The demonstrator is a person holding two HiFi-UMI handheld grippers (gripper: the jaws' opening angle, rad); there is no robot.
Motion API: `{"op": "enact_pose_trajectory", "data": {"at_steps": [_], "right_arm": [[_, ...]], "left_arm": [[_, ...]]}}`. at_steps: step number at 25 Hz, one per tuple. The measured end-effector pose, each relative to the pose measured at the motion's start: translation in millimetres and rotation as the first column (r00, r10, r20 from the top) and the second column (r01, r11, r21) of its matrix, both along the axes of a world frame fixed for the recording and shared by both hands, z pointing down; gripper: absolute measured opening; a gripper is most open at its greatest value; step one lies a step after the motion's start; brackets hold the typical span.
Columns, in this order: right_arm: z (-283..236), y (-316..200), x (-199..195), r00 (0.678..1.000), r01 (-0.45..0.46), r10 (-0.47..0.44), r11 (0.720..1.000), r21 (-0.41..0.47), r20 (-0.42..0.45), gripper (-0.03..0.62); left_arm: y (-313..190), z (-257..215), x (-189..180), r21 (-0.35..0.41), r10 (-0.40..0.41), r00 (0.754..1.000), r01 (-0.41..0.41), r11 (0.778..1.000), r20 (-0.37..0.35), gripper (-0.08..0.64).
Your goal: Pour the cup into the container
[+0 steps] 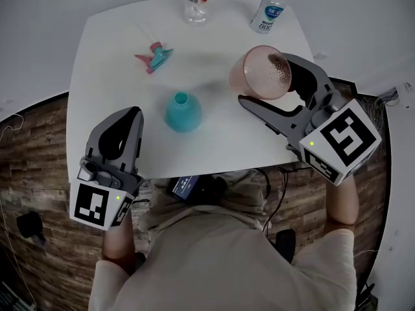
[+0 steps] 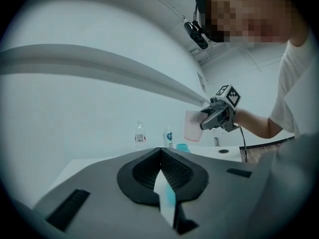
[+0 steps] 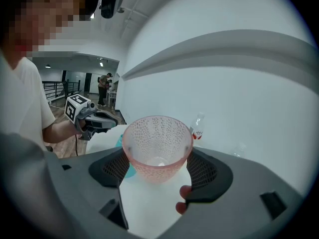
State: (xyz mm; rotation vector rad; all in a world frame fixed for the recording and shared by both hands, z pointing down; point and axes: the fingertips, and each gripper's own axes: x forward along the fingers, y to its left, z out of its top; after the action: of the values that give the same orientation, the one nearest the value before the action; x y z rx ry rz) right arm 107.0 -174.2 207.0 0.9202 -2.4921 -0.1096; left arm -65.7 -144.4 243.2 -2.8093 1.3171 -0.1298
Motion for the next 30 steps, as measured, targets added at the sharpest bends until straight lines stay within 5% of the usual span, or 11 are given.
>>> {"op": "enact_pose_trajectory", "data": {"at_steps": [11,30], "right_arm": [[16,-8,26,0.995,-0.04,0.043,0.998,-0.045,0.09,0.365],[28,-2,47,0.992,-0.082,0.086,0.995,-0.049,0.088,0.365]], "left_arm": [[-2,-9,-2,0.001,-0.031,0.999,0.031,1.0,0.01,0.011],[-1,-5,-12,-0.011,-0.06,0.998,0.06,0.998,0.002,0.011]]}}
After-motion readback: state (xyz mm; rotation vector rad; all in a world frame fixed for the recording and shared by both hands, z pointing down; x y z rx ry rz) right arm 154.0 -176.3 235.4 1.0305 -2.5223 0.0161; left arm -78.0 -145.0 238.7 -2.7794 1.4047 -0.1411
